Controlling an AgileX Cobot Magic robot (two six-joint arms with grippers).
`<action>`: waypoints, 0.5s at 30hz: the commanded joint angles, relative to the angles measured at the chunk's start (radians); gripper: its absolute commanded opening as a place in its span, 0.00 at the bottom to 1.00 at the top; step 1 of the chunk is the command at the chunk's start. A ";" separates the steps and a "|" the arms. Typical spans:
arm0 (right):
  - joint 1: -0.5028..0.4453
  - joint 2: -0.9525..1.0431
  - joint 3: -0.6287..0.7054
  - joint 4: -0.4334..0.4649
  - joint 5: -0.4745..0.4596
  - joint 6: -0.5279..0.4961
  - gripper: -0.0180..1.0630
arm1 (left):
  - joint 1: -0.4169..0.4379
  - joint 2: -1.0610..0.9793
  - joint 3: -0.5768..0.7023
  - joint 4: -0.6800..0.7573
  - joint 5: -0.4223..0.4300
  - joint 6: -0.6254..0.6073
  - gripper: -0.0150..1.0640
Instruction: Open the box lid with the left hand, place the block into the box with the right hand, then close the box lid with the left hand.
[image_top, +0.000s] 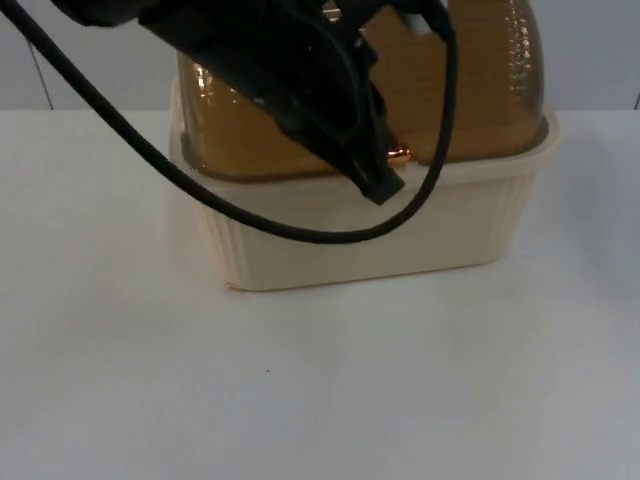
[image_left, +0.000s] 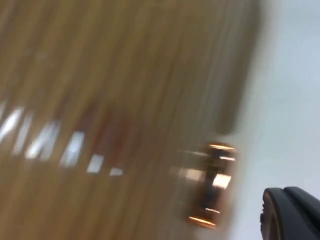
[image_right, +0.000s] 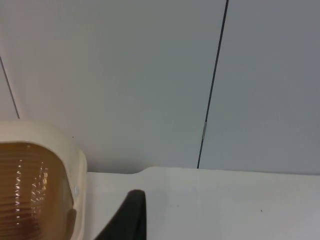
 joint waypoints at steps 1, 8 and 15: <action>0.002 -0.006 0.003 -0.003 -0.010 -0.005 0.99 | -0.003 -0.058 0.006 0.016 0.123 -0.065 0.01; 0.002 -0.006 0.003 -0.003 -0.016 -0.003 0.99 | -0.003 -0.208 0.006 0.038 0.252 -0.318 0.01; 0.002 -0.006 0.003 -0.003 -0.018 -0.003 0.99 | 0.016 -0.383 0.006 0.135 0.208 -0.546 0.01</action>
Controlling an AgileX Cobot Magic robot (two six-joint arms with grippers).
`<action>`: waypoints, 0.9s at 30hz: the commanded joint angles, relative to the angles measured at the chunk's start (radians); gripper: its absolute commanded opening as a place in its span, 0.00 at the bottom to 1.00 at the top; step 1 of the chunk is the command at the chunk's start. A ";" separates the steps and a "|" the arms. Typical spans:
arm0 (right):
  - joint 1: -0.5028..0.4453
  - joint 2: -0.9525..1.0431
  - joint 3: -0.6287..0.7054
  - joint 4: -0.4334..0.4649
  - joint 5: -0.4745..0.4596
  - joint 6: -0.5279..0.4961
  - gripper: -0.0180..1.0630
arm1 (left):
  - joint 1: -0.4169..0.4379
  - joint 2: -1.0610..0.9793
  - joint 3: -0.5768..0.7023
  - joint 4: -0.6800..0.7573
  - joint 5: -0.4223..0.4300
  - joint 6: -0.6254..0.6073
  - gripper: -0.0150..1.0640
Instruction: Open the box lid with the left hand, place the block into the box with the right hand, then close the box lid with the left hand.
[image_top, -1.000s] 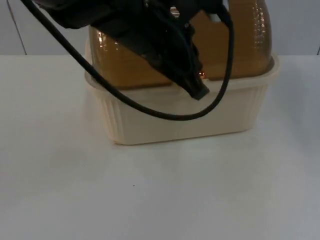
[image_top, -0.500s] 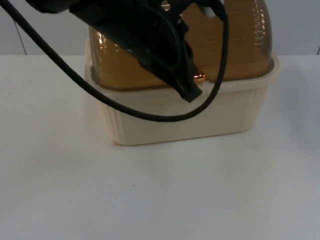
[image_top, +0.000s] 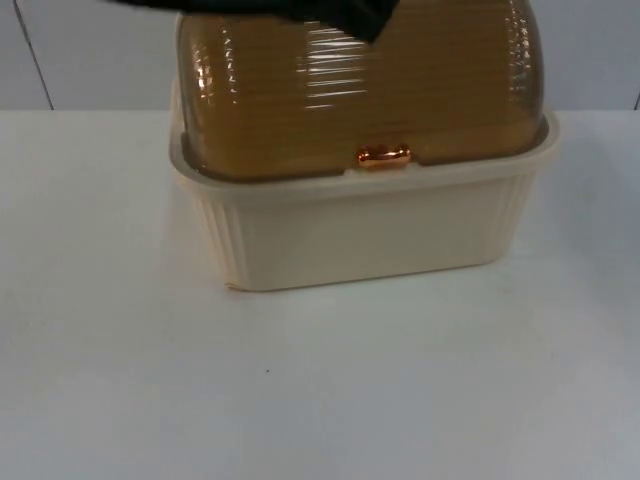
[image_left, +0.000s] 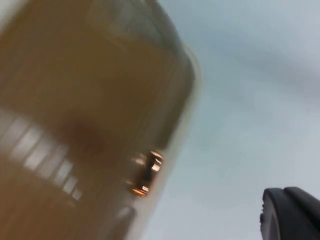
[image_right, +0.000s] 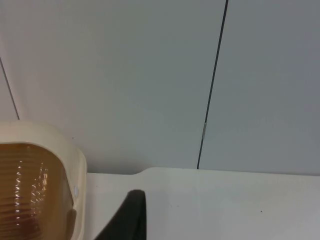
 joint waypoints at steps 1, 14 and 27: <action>0.002 -0.006 0.003 -0.003 -0.018 -0.003 0.99 | 0.014 -0.061 0.006 0.057 -0.035 -0.118 0.01; 0.002 -0.006 0.003 0.004 -0.017 -0.003 0.99 | 0.347 -0.231 0.006 0.263 -0.092 -0.556 0.01; 0.002 -0.006 0.003 0.005 -0.002 -0.003 0.99 | 0.410 -0.488 0.259 0.878 -0.210 -0.946 0.01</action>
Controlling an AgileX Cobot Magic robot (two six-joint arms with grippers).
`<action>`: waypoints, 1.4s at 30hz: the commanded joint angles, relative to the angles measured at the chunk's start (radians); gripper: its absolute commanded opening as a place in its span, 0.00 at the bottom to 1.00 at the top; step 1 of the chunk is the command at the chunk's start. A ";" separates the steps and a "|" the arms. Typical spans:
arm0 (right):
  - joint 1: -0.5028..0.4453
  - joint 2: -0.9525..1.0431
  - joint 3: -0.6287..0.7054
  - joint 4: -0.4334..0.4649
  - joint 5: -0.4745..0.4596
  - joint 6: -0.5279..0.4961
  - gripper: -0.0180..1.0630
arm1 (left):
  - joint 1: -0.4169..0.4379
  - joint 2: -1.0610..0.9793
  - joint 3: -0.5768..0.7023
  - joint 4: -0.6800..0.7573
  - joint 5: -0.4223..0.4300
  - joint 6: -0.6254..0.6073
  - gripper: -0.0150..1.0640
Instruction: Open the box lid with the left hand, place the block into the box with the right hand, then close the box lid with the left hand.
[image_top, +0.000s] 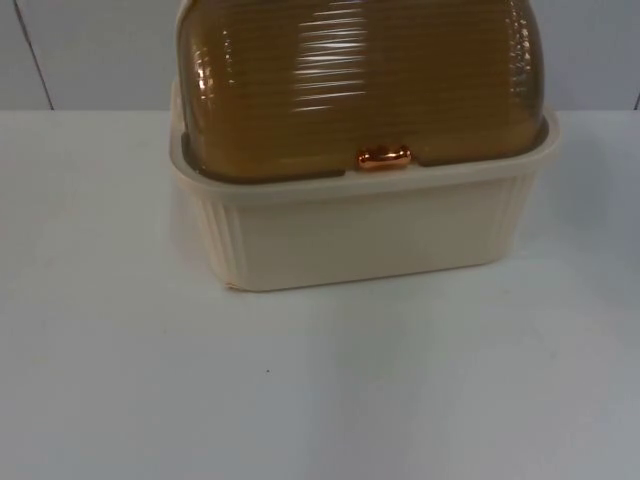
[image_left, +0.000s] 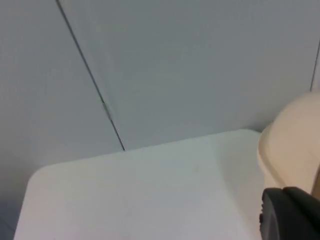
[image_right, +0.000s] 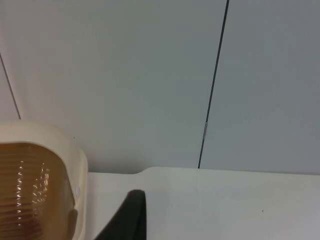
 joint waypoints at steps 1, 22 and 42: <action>0.002 -0.006 0.003 0.001 -0.002 -0.003 0.99 | 0.003 -0.096 0.070 0.051 -0.056 -0.090 0.01; 0.002 -0.006 0.003 0.043 0.001 -0.004 0.99 | 0.049 -0.075 0.125 -0.107 -0.061 -0.129 0.01; 0.002 -0.006 0.051 0.046 -0.021 -0.004 0.99 | 0.047 -0.007 0.117 -0.135 -0.080 -0.055 0.43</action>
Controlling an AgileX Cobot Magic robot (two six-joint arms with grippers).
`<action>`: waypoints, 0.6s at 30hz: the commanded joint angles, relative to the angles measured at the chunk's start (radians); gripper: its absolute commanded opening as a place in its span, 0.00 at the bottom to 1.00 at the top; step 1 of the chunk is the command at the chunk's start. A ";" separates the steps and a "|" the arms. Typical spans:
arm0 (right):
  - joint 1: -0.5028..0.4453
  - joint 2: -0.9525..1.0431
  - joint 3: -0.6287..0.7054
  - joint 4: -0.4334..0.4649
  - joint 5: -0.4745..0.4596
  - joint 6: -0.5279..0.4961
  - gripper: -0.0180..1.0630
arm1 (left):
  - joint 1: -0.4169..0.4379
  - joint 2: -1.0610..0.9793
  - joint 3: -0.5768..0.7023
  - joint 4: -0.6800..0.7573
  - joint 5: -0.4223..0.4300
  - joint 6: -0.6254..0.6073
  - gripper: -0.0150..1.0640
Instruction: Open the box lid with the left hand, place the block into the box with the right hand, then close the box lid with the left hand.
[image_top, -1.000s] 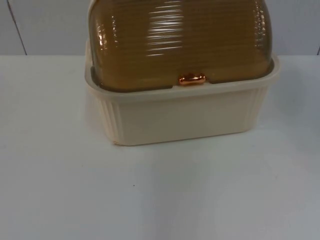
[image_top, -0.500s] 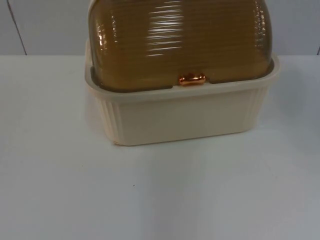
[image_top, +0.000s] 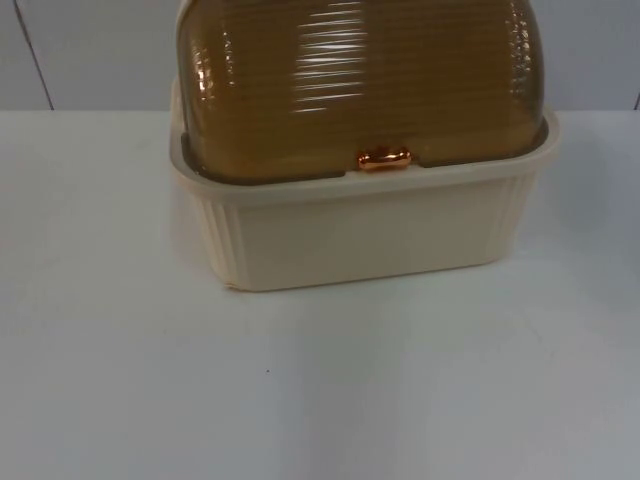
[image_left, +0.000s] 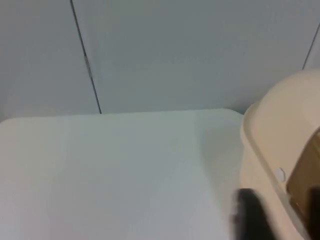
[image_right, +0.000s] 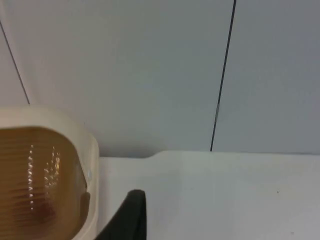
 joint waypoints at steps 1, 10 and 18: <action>0.002 -0.006 0.008 0.005 -0.027 0.003 0.99 | 0.001 0.000 -0.005 -0.007 -0.007 -0.023 0.65; 0.002 -0.030 0.008 0.003 -0.025 0.003 0.99 | 0.001 -0.024 -0.005 -0.007 -0.036 -0.032 0.98; 0.002 -0.086 0.008 -0.001 0.007 0.029 0.99 | 0.001 -0.146 -0.005 0.019 -0.151 -0.032 0.98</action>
